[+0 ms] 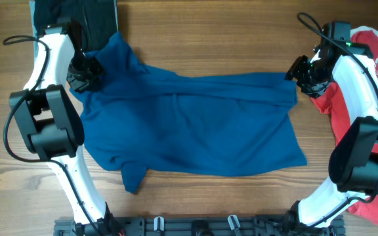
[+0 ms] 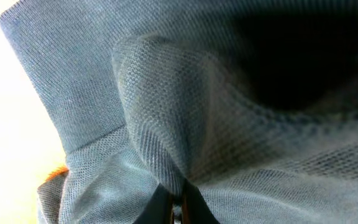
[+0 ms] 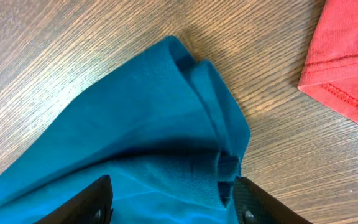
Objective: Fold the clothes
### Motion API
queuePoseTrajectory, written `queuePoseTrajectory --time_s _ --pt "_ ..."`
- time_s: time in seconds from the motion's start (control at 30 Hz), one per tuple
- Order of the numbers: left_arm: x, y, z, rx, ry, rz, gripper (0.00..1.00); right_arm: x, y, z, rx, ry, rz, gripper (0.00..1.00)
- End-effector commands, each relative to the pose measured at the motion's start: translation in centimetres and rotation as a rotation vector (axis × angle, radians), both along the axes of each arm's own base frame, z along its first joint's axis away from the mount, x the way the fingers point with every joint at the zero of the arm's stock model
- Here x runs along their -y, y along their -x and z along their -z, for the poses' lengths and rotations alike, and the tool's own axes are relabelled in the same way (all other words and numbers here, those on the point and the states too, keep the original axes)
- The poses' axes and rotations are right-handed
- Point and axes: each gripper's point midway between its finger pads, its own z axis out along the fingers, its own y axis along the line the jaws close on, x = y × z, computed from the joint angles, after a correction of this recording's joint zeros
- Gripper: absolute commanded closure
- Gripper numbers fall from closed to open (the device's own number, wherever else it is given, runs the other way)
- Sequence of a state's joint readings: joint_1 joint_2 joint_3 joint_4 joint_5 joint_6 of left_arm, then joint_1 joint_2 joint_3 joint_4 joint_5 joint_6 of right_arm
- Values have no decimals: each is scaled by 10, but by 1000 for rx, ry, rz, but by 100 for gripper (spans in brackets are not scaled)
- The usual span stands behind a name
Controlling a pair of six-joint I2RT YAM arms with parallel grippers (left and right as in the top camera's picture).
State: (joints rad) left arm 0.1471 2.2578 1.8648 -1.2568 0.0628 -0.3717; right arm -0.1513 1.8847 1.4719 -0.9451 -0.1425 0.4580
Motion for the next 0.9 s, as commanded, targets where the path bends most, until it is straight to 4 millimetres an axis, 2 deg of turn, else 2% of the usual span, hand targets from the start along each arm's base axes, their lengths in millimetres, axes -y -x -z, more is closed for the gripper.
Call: queuePoseTrajectory --time_s 0.0,0.1,0.17,0.27,0.33,0.57,0.63,0.87 --pt "0 6 -8 -8 13 -9 96 -6 0 -3 12 -10 -24 37" --pt "1 7 -32 28 9 -40 96 -6 0 -2 10 -11 -25 37" --pt "4 17 -51 27 12 -65 96 -6 0 -2 11 -11 -24 37" --pt "9 33 -57 -32 30 -89 96 -6 0 -2 9 -11 -24 37" --pt "17 37 -60 -45 76 -92 96 -6 1 -2 6 -12 -25 38" --pt "54 59 -107 -12 61 9 96 -6 1 -2 7 -12 -24 37" --pt "62 66 -110 -32 58 33 96 -6 1 -2 6 -12 -24 37" --pt "69 96 -113 -159 20 73 96 -6 1 -2 5 -12 -24 37"
